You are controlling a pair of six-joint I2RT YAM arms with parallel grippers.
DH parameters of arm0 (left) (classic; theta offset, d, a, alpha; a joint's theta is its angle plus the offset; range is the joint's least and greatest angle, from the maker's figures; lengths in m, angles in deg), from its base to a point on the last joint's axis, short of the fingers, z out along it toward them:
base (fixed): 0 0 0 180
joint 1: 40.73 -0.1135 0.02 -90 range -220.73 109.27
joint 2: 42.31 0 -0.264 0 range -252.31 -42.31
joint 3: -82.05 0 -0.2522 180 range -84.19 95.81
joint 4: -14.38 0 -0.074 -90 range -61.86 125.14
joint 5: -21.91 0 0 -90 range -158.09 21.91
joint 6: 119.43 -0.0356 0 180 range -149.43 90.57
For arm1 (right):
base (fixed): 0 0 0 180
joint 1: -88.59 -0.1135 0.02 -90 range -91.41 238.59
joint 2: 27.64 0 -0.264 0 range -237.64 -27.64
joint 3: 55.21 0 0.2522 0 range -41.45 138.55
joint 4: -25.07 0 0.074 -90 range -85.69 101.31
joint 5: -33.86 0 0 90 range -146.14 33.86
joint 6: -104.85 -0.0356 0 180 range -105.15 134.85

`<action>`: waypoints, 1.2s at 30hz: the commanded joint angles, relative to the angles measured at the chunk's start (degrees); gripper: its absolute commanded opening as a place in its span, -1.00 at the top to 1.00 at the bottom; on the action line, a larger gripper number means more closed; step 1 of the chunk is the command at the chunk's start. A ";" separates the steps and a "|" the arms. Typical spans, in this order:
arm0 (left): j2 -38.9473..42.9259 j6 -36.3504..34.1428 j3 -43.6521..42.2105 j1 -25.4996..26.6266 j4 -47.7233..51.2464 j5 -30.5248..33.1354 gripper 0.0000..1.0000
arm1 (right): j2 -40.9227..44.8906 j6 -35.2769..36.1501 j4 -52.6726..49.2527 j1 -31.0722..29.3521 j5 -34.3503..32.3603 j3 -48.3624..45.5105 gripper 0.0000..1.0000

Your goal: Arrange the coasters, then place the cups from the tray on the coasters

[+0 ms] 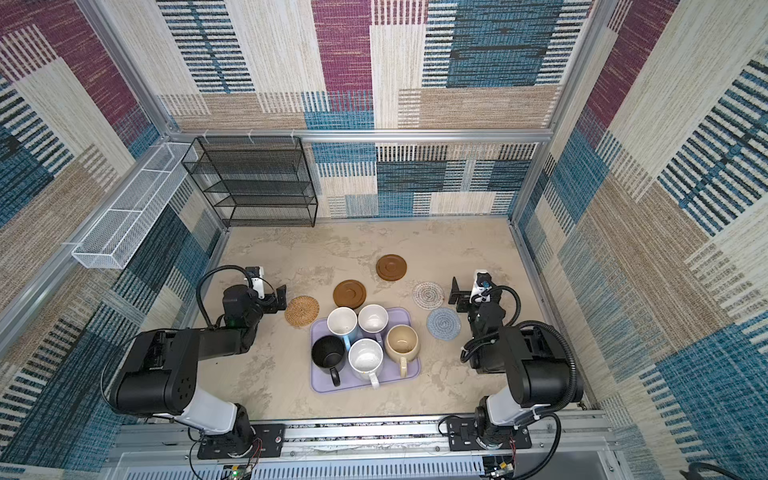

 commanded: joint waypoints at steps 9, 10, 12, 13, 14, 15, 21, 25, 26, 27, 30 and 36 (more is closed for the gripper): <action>0.57 -0.56 -0.58 -0.04 -1.76 0.11 -0.97 | 0.22 -0.40 1.10 -0.12 0.33 0.23 -0.99; 0.57 -0.56 -0.58 -0.06 -1.91 0.10 -0.97 | 0.12 -0.43 1.10 -0.11 0.29 0.31 -1.00; 0.57 -0.57 -0.58 -0.07 -1.83 0.09 -0.97 | 0.18 -0.40 1.06 -0.07 0.32 0.31 -1.00; 0.55 -0.56 -0.58 -0.06 -1.97 0.10 -0.97 | 0.17 -0.42 1.06 -0.08 0.26 0.30 -0.99; 0.62 -0.56 -0.58 -0.06 -1.97 0.10 -0.97 | 0.08 -0.40 1.13 -0.11 0.31 0.31 -1.00; 0.58 -0.56 -0.58 -0.04 -1.93 0.15 -0.97 | 0.15 -0.40 1.10 -0.06 0.35 0.24 -1.00; 0.56 -0.55 -0.58 -0.06 -1.93 0.10 -0.97 | 0.19 -0.40 1.13 -0.10 0.31 0.23 -1.00; 0.58 -0.56 -0.58 -0.05 -1.93 0.15 -0.97 | 0.16 -0.49 1.07 -0.11 0.30 0.31 -0.99; 0.57 -0.56 -0.58 -0.05 -1.88 0.11 -0.97 | 0.11 -0.40 1.14 -0.06 0.30 0.30 -1.00; 0.62 -0.56 -0.58 -0.05 -1.93 0.10 -0.97 | 0.12 -0.40 1.08 -0.13 0.31 0.30 -1.00; 0.57 -0.56 -0.58 -0.07 -1.93 0.12 -0.97 | 0.14 -0.40 1.06 -0.13 0.27 0.23 -1.00; 0.53 -0.57 -0.57 -0.07 -1.93 0.16 -0.97 | 0.14 -0.40 1.12 -0.07 0.30 0.30 -1.00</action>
